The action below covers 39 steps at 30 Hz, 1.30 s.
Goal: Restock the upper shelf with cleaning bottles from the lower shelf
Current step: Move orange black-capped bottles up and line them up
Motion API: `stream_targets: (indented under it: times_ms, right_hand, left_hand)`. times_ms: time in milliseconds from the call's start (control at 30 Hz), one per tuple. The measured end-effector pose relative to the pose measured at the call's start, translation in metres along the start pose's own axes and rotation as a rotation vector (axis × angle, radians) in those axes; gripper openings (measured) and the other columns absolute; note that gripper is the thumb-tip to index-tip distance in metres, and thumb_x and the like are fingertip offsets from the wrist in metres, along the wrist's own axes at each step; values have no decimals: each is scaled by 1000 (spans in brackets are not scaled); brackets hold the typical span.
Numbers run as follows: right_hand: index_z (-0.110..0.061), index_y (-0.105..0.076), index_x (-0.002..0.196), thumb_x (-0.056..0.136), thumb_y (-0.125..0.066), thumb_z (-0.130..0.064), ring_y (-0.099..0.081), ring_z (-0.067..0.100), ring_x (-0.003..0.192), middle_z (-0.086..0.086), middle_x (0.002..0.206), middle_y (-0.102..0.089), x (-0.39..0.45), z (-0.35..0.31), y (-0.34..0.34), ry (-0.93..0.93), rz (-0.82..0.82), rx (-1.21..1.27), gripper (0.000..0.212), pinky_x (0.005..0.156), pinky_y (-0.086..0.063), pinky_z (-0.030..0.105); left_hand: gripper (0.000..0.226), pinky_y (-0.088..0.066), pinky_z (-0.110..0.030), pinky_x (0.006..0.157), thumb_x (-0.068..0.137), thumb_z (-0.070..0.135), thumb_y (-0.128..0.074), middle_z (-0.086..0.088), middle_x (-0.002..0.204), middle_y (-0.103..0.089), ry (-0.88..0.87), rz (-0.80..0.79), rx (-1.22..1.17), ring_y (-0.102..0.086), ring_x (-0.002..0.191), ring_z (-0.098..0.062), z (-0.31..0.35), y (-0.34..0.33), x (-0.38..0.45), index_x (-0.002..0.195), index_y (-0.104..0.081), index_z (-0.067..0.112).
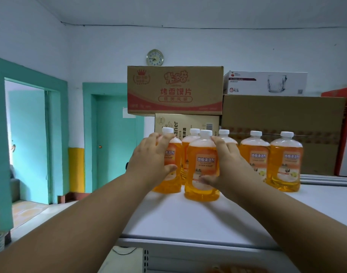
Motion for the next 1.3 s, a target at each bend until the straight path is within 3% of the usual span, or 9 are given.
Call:
stream_targets:
  times_ms: [133,233,333,433,700,933,1167,1233,1300]
  right_hand:
    - [-39,-6,146,67,-84,-51,-50,28,122,5,140,-32,12,-3,-7,-34,-8,-83,112,92,-51,41]
    - [-34,-8,150,70,-83,-48,-48,31,125,7,144,-30,17,-5,-11,-59,-26,-92,110,95,-50,44]
    - [-30,-7,152,73,-83,-43,-44,33,130,10,150,-27,18,-8,-13,-67,-47,-82,110,101,-48,48]
    - [-28,-7,153,73,-83,-42,-43,35,131,12,150,-27,18,-12,-12,-73,-53,-85,111,101,-48,49]
    - [-30,-8,152,69,-80,-57,-43,32,130,11,147,-32,6,-11,-1,-81,12,-81,113,100,-46,44]
    - [-30,-28,144,78,-72,-57,-45,24,125,4,140,-42,-43,-33,52,75,142,-125,84,96,-45,36]
    - [-28,-37,140,85,-66,-49,-46,17,117,0,133,-46,-116,-42,133,191,206,-47,66,87,-37,28]
    - [-27,-40,139,85,-65,-48,-47,16,115,-1,133,-47,-143,-34,149,198,193,-16,63,86,-40,29]
    - [-27,-42,137,85,-62,-50,-49,14,112,-3,132,-48,-172,-21,157,203,153,19,60,85,-47,32]
  left_hand:
    - [83,-30,-47,112,79,58,-72,-8,152,-31,32,2,90,-30,137,-30,2,9,-11,145,-26,38]
    - [55,-40,-41,99,83,52,-67,-1,127,-47,-6,38,39,-43,115,-23,15,25,-26,130,-46,30]
    - [35,-46,-34,92,87,53,-60,9,114,-52,15,-169,-95,-47,103,-14,29,7,-55,114,-49,34]
    - [35,-45,-34,91,86,56,-55,11,119,-52,3,-329,-117,-47,106,-13,44,-15,-83,114,-50,36]
    - [32,-51,-39,91,85,58,-50,12,117,-56,47,-445,-149,-50,104,-12,40,-30,-90,109,-53,38]
    - [10,-42,-24,75,92,46,-55,17,103,-57,3,-285,-185,-51,92,-5,63,4,-95,98,-52,39]
    - [20,-43,-19,75,89,47,-49,18,96,-57,-100,-26,-254,-48,87,-3,148,50,-153,101,-59,34]
    - [20,-38,-16,75,88,47,-47,18,95,-54,-123,-35,-287,-44,88,-1,174,47,-177,100,-56,34]
    - [17,-41,-22,76,89,44,-49,16,95,-53,-138,-76,-315,-46,89,-5,199,32,-207,99,-57,32]
Point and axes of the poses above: each hand's wrist, its own x-axis towards the middle knuckle, its own y-axis out of the back of the hand, z = x × y, the point moved 10 cm from there along x, towards the middle knuckle
